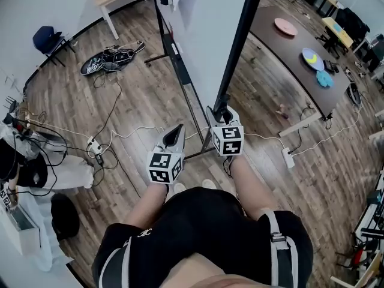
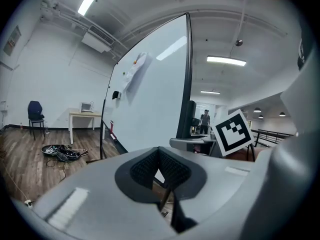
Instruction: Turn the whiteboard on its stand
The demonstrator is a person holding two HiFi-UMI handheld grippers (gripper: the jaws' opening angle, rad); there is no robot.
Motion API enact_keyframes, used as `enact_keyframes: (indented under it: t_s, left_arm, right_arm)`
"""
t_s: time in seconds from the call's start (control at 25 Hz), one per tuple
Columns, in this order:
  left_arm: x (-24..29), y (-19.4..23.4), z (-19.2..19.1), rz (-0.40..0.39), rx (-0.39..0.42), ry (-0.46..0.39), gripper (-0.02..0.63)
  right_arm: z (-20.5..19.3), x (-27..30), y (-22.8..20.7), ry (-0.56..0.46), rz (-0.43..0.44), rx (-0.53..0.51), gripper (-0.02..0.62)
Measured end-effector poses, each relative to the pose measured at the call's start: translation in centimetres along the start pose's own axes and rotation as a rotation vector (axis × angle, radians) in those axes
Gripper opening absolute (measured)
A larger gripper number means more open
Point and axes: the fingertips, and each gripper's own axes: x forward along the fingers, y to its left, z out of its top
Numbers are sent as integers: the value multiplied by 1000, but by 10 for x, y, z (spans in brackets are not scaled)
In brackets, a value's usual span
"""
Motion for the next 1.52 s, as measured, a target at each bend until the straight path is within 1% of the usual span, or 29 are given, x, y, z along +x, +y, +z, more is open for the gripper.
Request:
enact_keyframes:
  t_s: [0.16, 0.52, 0.96, 1.32, 1.52]
  left_arm:
    - [4, -10, -5, -28, -2, 10, 9]
    - [4, -14, -11, -68, -3, 35, 9]
    - [15, -37, -13, -181, 11, 49, 9]
    - [13, -54, -23, -256, 26, 77, 9]
    - [9, -61, -37, -303, 42, 107, 9]
  right_arm:
    - [-6, -16, -4, 3, -1, 6, 184]
    - [-11, -42, -5, 3, -6, 8, 184]
    - [-19, -72, -3, 15, -19, 10, 184]
    - [-25, -99, -7, -6, -60, 22, 184]
    - [-28, -108, -8, -27, -101, 31, 184]
